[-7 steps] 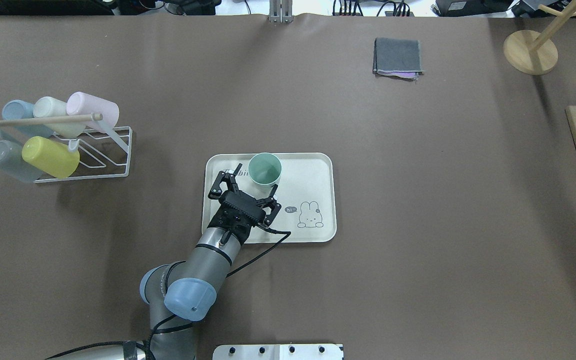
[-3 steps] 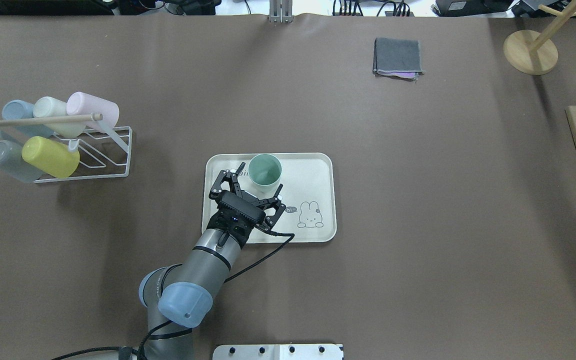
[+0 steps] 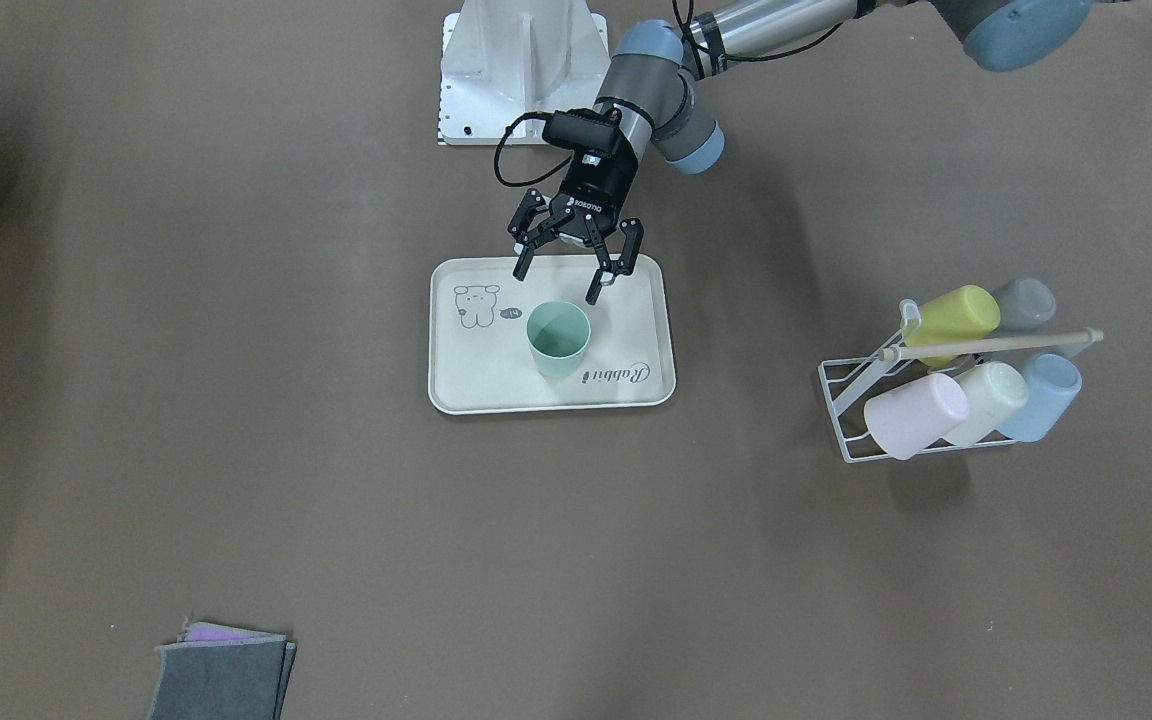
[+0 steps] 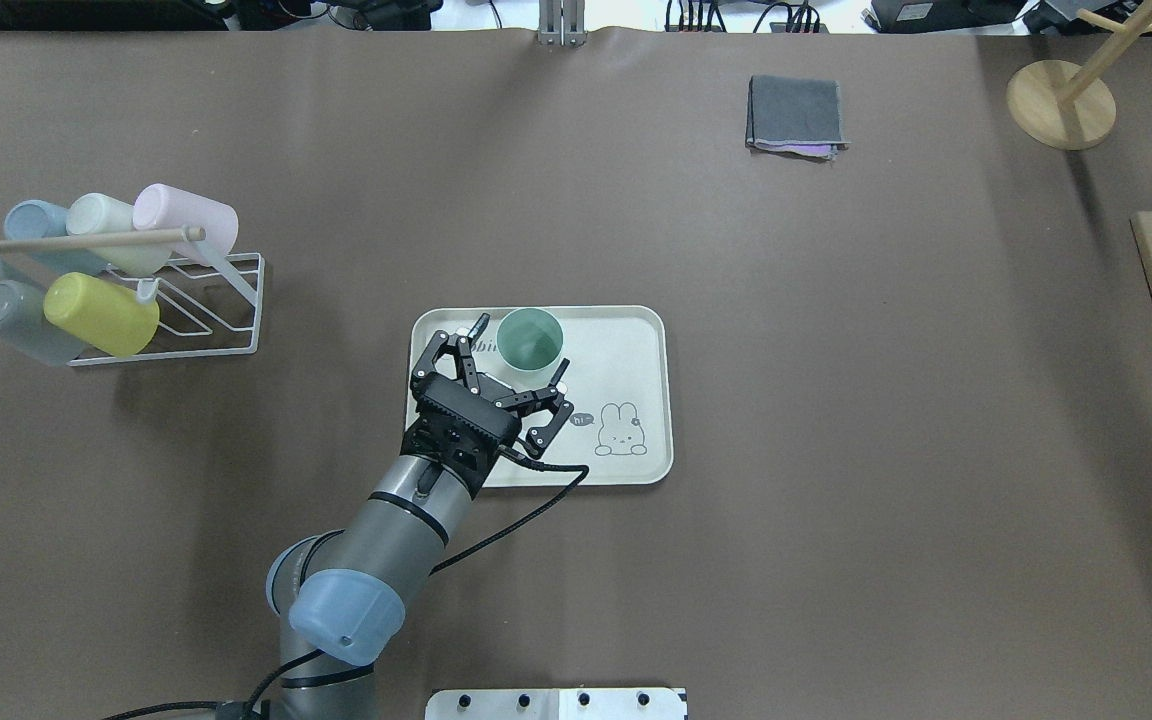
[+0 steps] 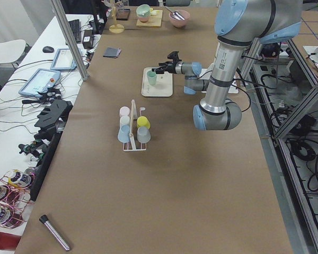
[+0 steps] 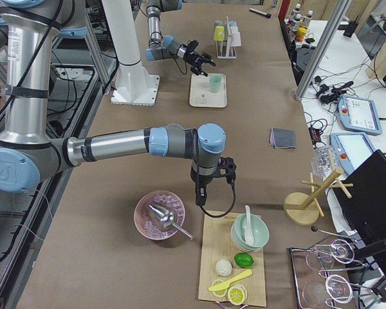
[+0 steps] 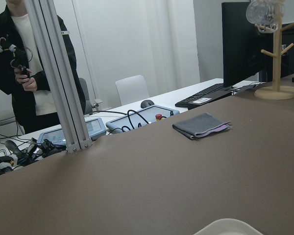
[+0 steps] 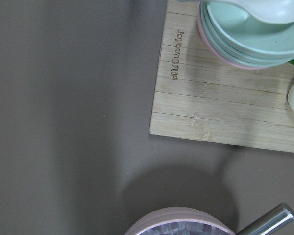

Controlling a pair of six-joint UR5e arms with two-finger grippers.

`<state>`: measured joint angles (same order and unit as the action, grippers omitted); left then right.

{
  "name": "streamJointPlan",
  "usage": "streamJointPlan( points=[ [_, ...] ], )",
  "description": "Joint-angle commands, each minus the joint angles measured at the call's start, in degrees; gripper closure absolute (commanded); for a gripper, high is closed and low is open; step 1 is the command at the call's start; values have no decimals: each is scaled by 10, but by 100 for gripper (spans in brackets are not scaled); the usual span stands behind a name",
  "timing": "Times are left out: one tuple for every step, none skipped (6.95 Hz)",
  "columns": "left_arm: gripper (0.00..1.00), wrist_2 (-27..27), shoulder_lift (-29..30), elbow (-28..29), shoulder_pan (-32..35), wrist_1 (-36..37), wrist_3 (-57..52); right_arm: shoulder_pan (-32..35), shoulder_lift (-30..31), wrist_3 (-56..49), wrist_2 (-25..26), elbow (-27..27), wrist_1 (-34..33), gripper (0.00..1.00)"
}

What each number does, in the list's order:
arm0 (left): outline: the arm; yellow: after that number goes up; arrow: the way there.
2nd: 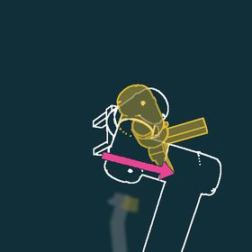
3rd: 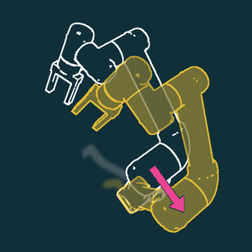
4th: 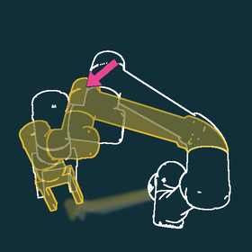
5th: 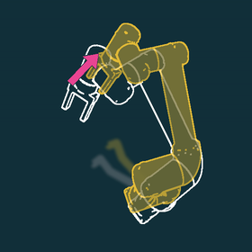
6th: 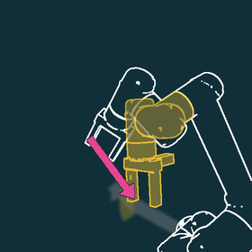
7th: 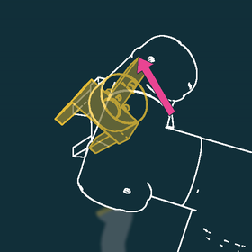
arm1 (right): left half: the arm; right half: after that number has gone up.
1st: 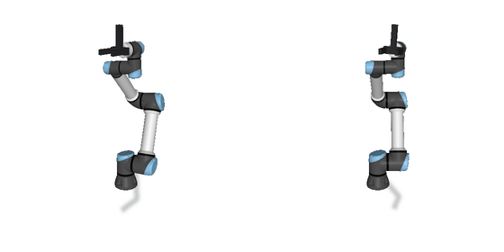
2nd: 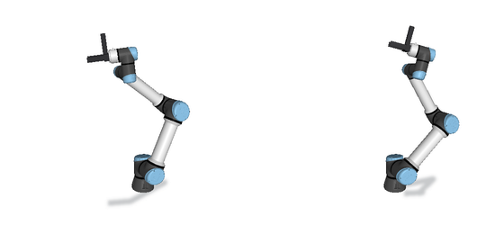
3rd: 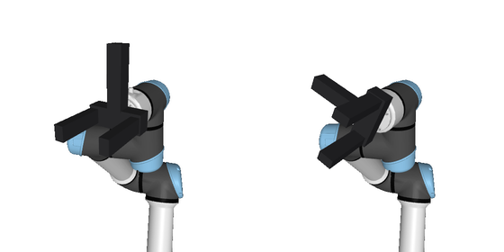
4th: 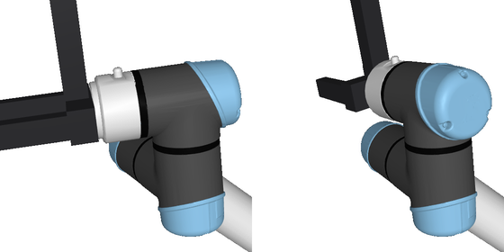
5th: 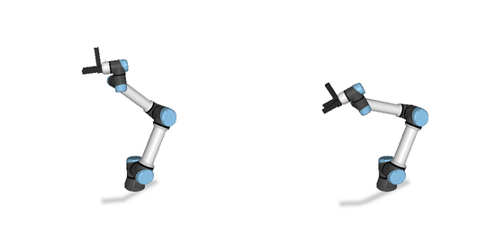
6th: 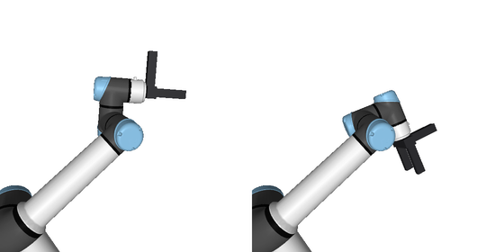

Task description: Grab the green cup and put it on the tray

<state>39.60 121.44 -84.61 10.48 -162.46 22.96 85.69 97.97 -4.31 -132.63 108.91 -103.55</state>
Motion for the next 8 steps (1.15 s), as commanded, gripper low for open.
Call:
streamJointPlan(
  points=[
    [2,3,-71,-84,6,6,-109,0,-1,0,0,1,0,0],
    [2,8,-114,-126,8,11,-154,0,-1,0,0,2,0,0],
    [2,8,-167,-172,7,12,-198,0,-1,0,0,2,0,0],
    [2,8,-236,-223,6,11,-239,0,0,-1,0,0,0,0],
    [2,3,-292,-241,3,7,-276,0,-1,-1,1,2,0,0],
    [2,1,-348,-242,4,0,-338,0,-1,-1,0,3,0,0],
    [2,1,-410,-239,4,-35,-366,0,-8,0,0,3,0,0],
    [2,-5,-470,-243,4,-69,-384,0,-9,-3,0,4,0,0]
  ],
)
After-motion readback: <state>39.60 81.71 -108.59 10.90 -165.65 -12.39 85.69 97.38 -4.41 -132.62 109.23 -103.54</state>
